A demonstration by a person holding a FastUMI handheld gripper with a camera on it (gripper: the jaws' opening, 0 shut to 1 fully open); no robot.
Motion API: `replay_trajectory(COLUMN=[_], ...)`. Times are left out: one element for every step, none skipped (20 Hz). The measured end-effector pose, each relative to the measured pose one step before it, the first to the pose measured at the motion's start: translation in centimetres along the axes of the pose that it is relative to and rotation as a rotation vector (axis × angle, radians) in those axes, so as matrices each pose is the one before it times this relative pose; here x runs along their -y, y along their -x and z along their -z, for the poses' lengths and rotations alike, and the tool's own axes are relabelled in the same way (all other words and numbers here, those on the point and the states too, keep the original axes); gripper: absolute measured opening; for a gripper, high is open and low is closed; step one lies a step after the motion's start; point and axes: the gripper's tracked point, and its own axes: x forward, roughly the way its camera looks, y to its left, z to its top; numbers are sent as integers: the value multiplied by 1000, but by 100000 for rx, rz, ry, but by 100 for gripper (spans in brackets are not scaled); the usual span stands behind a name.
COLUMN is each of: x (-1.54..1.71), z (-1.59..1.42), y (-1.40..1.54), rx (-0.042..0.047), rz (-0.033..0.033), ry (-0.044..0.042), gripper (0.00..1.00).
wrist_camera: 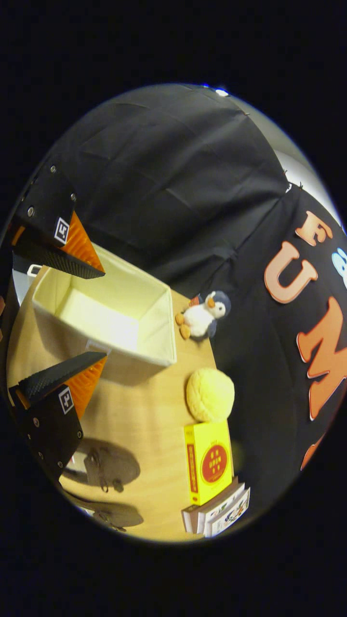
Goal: Open the storage box then place both shoes into the box .Put the left shoe in first, then the right shoe, with the right side of both shoes facing outward in a uniform manner.
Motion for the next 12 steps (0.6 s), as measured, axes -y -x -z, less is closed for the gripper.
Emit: replay_trajectory(x=[2319,2223,2202,2295,2523,1959,1666,1313,1029,919,655,751], z=[529,329,361,475,819,705,638,614,450,403,377,424], y=[578,301,8,157,308,0,-184,-320,-410,-374,-432,-600], rx=[305,294,222,-358,-621,-950,-1380,-1275,-777,-150,-486,-802], rz=[4476,4461,4703,4803,4262,3734,3055,2236,1378,1343,1187,1465], ry=[190,535,1289,1566,1466,1079,712,244,141,87,185,196], gripper=[91,92,92,92,91,92,92,92,91,90,90,89])
